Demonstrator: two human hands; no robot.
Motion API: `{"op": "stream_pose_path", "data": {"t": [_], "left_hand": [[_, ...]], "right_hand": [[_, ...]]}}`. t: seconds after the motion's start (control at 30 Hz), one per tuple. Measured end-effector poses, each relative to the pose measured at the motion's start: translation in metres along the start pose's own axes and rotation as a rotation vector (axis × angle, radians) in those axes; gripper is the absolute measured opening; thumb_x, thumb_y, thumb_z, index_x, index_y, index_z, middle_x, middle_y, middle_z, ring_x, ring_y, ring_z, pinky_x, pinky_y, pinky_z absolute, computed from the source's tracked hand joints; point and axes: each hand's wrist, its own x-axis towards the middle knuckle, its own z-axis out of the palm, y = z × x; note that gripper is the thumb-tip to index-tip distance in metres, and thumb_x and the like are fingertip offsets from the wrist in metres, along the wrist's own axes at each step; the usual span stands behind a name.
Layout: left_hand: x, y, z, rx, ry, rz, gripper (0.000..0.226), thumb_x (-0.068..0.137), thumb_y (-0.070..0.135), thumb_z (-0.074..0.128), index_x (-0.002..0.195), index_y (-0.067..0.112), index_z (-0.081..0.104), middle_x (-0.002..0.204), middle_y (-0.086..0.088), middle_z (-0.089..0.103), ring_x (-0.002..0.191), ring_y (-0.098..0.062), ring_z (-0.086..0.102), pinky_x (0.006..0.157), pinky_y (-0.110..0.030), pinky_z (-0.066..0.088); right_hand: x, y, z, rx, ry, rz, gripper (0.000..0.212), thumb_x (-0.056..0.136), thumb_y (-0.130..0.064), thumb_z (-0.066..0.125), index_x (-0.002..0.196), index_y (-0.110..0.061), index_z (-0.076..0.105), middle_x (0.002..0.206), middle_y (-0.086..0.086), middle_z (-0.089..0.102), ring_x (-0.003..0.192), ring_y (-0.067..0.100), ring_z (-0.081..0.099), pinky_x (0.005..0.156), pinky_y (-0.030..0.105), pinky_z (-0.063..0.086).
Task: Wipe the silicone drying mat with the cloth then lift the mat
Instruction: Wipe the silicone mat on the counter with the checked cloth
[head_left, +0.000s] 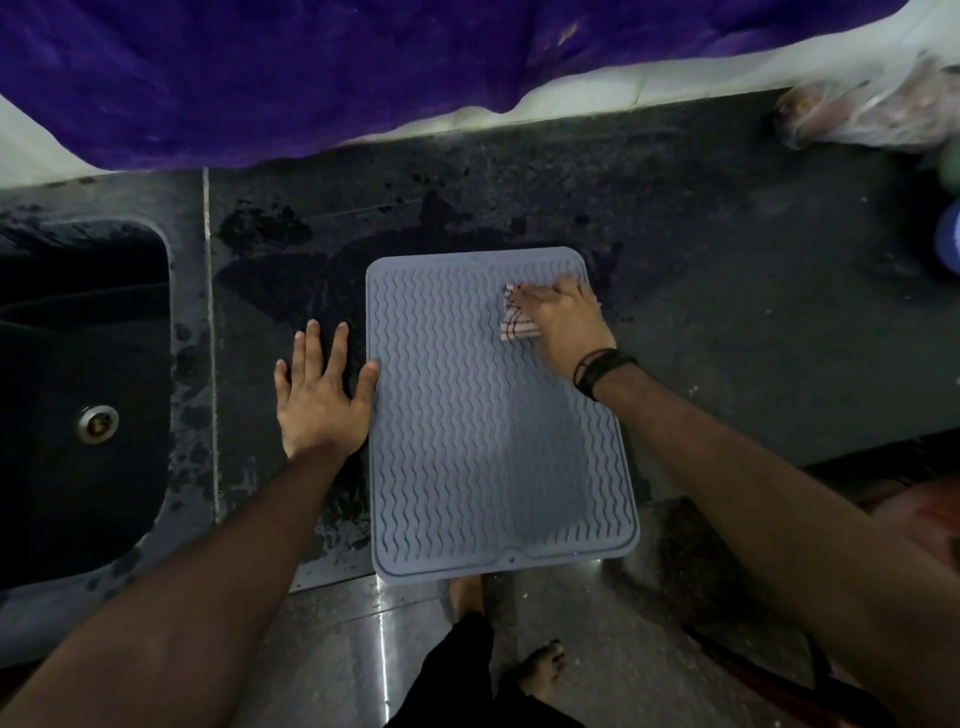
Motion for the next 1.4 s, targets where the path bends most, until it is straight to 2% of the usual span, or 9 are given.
{"op": "stream_pose_path", "data": {"t": [0.13, 0.27, 0.6, 0.7, 0.8, 0.93, 1.1, 1.27, 1.4], "left_hand": [[0.001, -0.001, 0.001, 0.008, 0.001, -0.005, 0.073, 0.102, 0.07, 0.018, 0.165, 0.034, 0.007, 0.173, 0.0, -0.004, 0.159, -0.016, -0.009, 0.128, -0.043, -0.006], [0.0, -0.001, -0.001, 0.013, 0.002, -0.004, 0.073, 0.102, 0.069, 0.018, 0.165, 0.033, 0.008, 0.173, -0.002, -0.002, 0.159, -0.017, -0.007, 0.128, -0.044, -0.005], [0.001, 0.0, -0.002, 0.015, -0.015, -0.012, 0.072, 0.103, 0.069, 0.018, 0.165, 0.034, 0.008, 0.173, -0.001, -0.004, 0.159, -0.017, -0.008, 0.127, -0.043, -0.007], [0.0, 0.001, -0.003, 0.022, -0.023, -0.013, 0.073, 0.102, 0.07, 0.017, 0.165, 0.035, 0.008, 0.173, -0.001, -0.004, 0.159, -0.017, -0.008, 0.127, -0.044, -0.006], [0.0, 0.001, -0.004, 0.027, -0.019, -0.004, 0.074, 0.101, 0.071, 0.016, 0.165, 0.035, 0.008, 0.173, -0.001, -0.003, 0.159, -0.018, -0.007, 0.128, -0.045, -0.004], [0.0, 0.002, -0.005, 0.033, -0.024, -0.008, 0.074, 0.101, 0.071, 0.016, 0.165, 0.034, 0.009, 0.173, -0.002, -0.003, 0.159, -0.02, -0.006, 0.128, -0.046, -0.003], [0.0, 0.004, -0.006, 0.026, -0.017, -0.008, 0.073, 0.102, 0.069, 0.019, 0.165, 0.032, 0.011, 0.173, -0.003, -0.001, 0.159, -0.021, -0.005, 0.127, -0.047, -0.003], [-0.001, 0.002, -0.004, 0.027, -0.013, -0.001, 0.074, 0.102, 0.07, 0.017, 0.165, 0.032, 0.011, 0.173, -0.004, -0.001, 0.159, -0.022, -0.004, 0.127, -0.048, -0.002], [-0.002, 0.002, -0.005, 0.03, -0.014, 0.006, 0.074, 0.102, 0.071, 0.017, 0.165, 0.032, 0.011, 0.173, -0.004, -0.001, 0.159, -0.022, -0.004, 0.127, -0.048, -0.002]], "right_hand": [[0.015, 0.004, -0.011, 0.029, 0.08, 0.091, 0.055, 0.07, 0.001, 0.067, 0.122, -0.015, 0.062, 0.122, 0.007, 0.064, 0.111, 0.035, 0.049, 0.092, 0.044, 0.037], [0.03, -0.008, 0.0, 0.04, 0.044, 0.096, 0.06, 0.07, 0.005, 0.062, 0.126, -0.015, 0.059, 0.13, 0.006, 0.059, 0.111, 0.036, 0.049, 0.096, 0.047, 0.04], [-0.136, -0.046, 0.009, 0.036, 0.014, 0.016, 0.067, 0.058, -0.001, 0.077, 0.122, -0.013, 0.062, 0.128, 0.006, 0.061, 0.099, 0.032, 0.056, 0.085, 0.045, 0.046], [-0.141, -0.048, -0.005, 0.093, 0.039, 0.043, 0.07, 0.054, -0.002, 0.081, 0.12, -0.016, 0.064, 0.12, 0.001, 0.065, 0.098, 0.03, 0.056, 0.082, 0.042, 0.044], [-0.105, -0.042, -0.013, 0.123, 0.101, 0.112, 0.067, 0.059, 0.003, 0.073, 0.121, -0.017, 0.062, 0.119, 0.001, 0.065, 0.101, 0.03, 0.055, 0.083, 0.041, 0.041], [-0.091, -0.046, 0.003, 0.089, 0.012, 0.042, 0.069, 0.056, 0.005, 0.074, 0.123, -0.011, 0.063, 0.125, 0.008, 0.063, 0.101, 0.035, 0.056, 0.085, 0.044, 0.041], [-0.173, -0.06, 0.011, 0.064, 0.01, -0.016, 0.066, 0.065, -0.002, 0.072, 0.128, -0.016, 0.057, 0.134, 0.004, 0.056, 0.11, 0.032, 0.052, 0.092, 0.046, 0.038], [-0.244, -0.059, 0.008, 0.029, 0.02, -0.047, 0.048, 0.081, -0.01, 0.045, 0.126, -0.016, 0.058, 0.132, 0.003, 0.058, 0.108, 0.028, 0.048, 0.087, 0.04, 0.034], [-0.24, -0.058, -0.008, 0.077, 0.12, 0.073, 0.052, 0.076, -0.009, 0.055, 0.127, -0.018, 0.057, 0.132, 0.001, 0.057, 0.107, 0.026, 0.046, 0.082, 0.04, 0.038]]}}
